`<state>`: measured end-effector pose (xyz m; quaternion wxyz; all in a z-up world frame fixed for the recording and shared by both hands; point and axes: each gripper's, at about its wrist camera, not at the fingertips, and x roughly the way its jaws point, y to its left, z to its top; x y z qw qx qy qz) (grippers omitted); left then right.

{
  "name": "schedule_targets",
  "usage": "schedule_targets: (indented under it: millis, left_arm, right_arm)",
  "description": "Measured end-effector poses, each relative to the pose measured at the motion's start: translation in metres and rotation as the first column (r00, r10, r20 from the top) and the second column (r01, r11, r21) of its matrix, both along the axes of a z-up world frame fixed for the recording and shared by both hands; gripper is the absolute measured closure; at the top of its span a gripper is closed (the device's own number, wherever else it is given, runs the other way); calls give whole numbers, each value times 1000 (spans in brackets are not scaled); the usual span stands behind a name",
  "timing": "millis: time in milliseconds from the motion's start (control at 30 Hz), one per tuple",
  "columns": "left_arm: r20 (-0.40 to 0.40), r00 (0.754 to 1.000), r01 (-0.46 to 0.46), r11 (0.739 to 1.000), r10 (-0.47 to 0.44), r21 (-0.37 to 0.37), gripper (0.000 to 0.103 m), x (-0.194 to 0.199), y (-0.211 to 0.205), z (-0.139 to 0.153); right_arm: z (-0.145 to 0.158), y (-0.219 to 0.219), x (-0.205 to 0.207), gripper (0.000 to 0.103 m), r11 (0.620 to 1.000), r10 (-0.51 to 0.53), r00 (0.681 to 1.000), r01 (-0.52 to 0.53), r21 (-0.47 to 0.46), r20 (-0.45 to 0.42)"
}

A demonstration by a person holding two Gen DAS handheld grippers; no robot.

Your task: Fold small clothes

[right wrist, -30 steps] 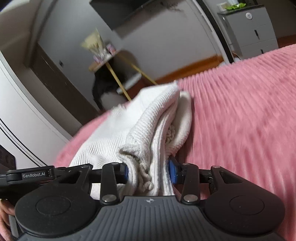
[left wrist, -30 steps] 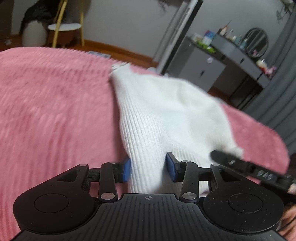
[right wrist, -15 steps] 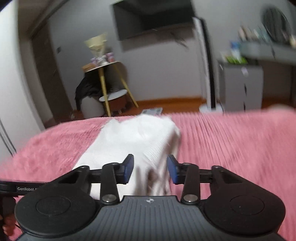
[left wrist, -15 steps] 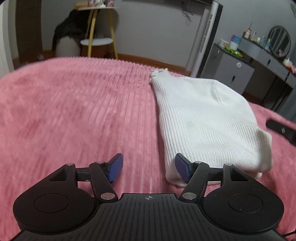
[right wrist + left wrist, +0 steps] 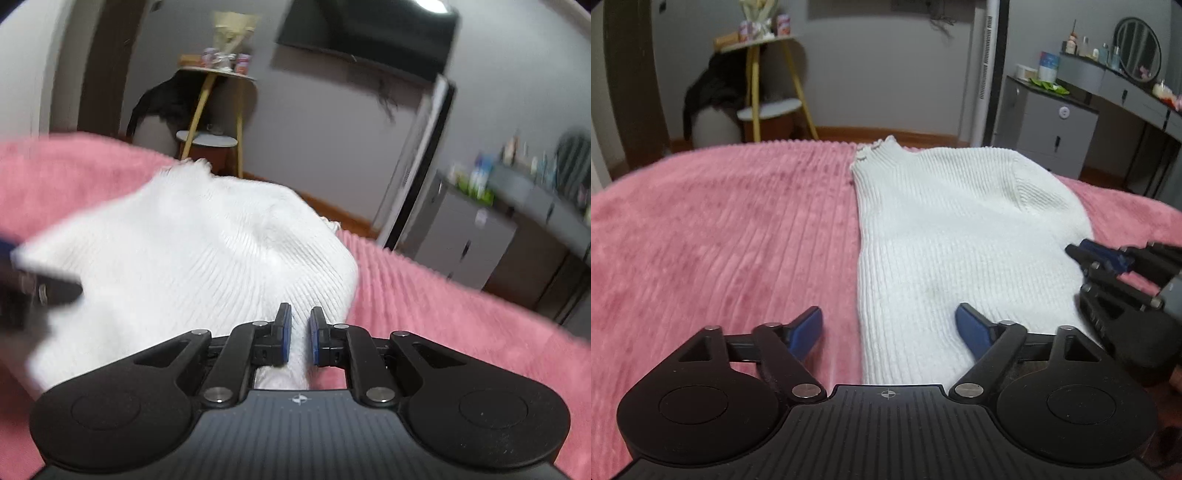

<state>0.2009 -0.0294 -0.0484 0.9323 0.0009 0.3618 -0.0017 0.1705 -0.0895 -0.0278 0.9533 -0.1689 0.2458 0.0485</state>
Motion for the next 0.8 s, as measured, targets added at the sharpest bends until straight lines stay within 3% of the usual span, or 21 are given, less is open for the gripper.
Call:
schedule_targets:
  millis: [200,400,533,800]
  left_arm:
    - [-17,999,-36,999,35,-13,12,-14,6,13]
    - [-11,999,-40,999,40,3,12,-34,6,24]
    - [-20,999,-32,999,32,5,12,-39,4,26]
    - [-38,999,-35,999,35,-3,9,-39,5,19]
  right_arm:
    - [15,9,-7,93,999,9,1000,-9,-38,9]
    - [42,-1,-63,91,992,-29,1000,28,127,7]
    - [40,1,-84,88,994,-15,1000,16,104,-8]
    - [31,6,-78,88,998,-1,996,7,67,-88]
